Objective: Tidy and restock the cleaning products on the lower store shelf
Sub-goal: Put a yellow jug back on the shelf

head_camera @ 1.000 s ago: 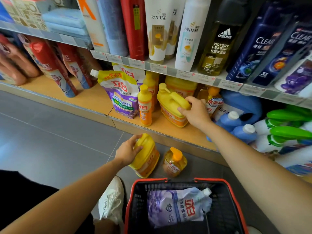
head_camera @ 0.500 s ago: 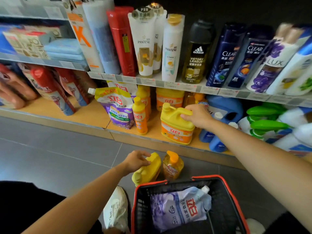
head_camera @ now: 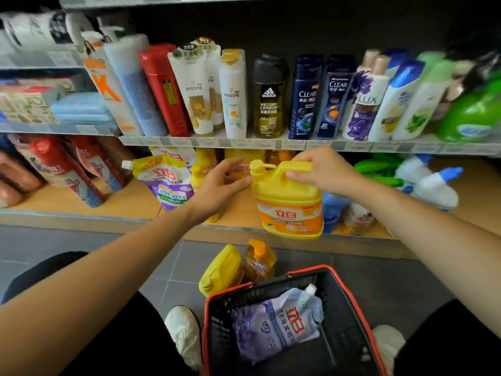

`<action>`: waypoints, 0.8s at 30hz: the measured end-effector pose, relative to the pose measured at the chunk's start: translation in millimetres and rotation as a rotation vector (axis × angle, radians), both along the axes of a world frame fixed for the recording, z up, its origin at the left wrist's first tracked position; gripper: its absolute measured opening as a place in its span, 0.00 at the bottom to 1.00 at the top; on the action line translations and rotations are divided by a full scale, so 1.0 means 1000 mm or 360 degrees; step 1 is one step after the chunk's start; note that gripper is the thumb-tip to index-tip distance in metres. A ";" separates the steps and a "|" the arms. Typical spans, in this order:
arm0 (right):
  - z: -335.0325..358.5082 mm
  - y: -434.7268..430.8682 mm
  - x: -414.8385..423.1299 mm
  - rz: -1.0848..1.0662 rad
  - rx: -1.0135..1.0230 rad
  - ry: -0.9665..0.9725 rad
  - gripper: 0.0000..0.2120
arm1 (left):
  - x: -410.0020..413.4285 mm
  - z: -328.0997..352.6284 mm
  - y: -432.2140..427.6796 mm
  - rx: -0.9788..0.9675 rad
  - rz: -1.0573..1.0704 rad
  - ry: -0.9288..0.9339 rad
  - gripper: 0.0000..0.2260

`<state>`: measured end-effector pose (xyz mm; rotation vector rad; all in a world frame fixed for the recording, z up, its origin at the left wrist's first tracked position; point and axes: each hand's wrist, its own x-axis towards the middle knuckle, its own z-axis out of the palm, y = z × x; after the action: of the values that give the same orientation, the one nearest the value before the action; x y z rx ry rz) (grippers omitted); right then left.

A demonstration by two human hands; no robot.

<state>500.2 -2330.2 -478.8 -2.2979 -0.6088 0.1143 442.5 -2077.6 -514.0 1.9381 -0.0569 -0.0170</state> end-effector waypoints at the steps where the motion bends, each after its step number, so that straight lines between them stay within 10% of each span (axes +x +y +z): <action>1: 0.005 -0.005 -0.007 -0.0005 0.0039 0.0003 0.09 | 0.000 0.009 -0.006 -0.0050 -0.0058 -0.0042 0.20; 9: 0.001 -0.047 -0.056 0.0018 0.0617 0.0336 0.08 | -0.019 0.011 -0.045 -0.0471 -0.0493 0.0113 0.11; 15: -0.007 -0.069 -0.049 0.0302 0.0772 0.0570 0.10 | -0.031 0.003 -0.048 -0.0638 -0.0958 0.0327 0.29; 24: -0.018 -0.064 -0.045 0.0101 0.0910 0.0506 0.11 | -0.034 -0.013 -0.063 -0.0539 -0.0475 -0.0145 0.22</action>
<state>455.2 -2393.8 -496.8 -1.6651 -0.4727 0.2898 408.3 -2140.2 -527.1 1.5765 -0.3856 -0.1108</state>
